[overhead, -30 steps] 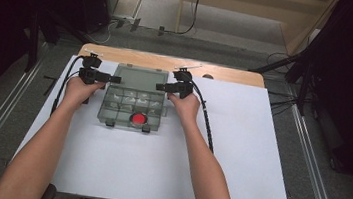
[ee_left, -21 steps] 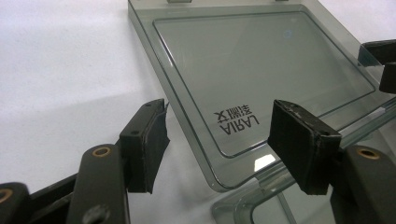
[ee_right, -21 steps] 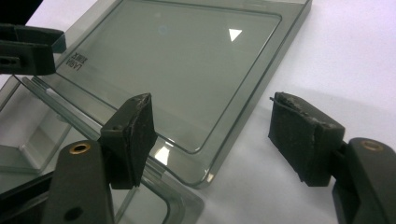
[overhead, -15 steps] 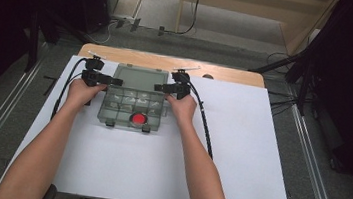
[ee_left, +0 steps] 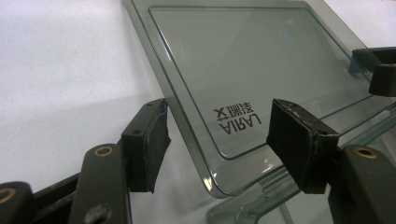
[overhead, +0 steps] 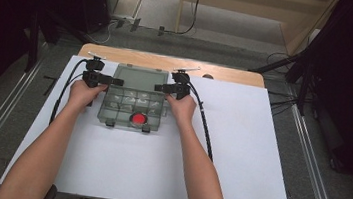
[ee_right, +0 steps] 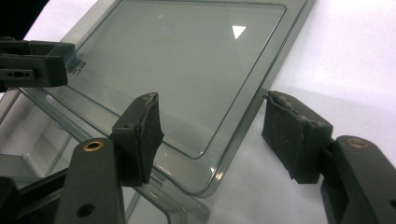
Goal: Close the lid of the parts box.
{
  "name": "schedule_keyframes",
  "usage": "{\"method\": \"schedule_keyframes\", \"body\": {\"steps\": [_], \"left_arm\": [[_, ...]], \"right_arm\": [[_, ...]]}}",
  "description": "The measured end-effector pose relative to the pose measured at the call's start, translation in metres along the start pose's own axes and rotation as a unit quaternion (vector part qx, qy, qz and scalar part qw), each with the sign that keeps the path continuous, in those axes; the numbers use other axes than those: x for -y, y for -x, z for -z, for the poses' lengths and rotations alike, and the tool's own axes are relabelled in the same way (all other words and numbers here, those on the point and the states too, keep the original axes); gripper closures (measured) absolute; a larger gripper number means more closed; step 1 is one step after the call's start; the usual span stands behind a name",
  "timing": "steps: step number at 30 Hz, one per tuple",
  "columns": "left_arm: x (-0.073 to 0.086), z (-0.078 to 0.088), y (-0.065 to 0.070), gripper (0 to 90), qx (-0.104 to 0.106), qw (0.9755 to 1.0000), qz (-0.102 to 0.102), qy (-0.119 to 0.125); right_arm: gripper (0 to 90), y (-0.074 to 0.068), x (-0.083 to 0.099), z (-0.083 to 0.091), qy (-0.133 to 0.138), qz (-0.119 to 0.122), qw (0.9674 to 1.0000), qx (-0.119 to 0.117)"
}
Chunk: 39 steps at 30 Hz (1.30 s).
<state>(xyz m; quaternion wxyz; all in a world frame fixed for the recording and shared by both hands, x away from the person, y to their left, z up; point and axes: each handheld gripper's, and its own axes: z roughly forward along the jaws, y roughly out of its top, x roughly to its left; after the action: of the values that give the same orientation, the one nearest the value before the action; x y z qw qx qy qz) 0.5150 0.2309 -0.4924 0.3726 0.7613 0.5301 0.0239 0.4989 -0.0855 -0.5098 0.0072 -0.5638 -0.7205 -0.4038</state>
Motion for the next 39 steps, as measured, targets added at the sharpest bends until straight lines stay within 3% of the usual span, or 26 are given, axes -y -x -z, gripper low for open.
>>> {"method": "schedule_keyframes", "body": {"steps": [10,19,28,39], "left_arm": [[0.0,-0.001,0.0,39.3,0.007,0.9999,0.009,0.006],[0.0,0.001,0.002,41.8,0.0,0.9999,-0.005,0.016],[0.0,0.006,0.001,49.1,0.002,0.9993,-0.015,0.035],[-0.002,0.015,-0.001,59.9,0.007,0.9985,-0.028,0.046]], "right_arm": [[42.9,-0.003,0.001,-0.001,-0.004,-0.003,1.0,-0.002],[45.5,-0.002,0.0,-0.001,0.006,-0.003,1.0,-0.005],[55.5,-0.001,-0.003,0.006,0.02,0.01,0.9997,-0.001],[56.4,-0.002,-0.007,0.014,0.037,0.021,0.999,-0.015]]}}
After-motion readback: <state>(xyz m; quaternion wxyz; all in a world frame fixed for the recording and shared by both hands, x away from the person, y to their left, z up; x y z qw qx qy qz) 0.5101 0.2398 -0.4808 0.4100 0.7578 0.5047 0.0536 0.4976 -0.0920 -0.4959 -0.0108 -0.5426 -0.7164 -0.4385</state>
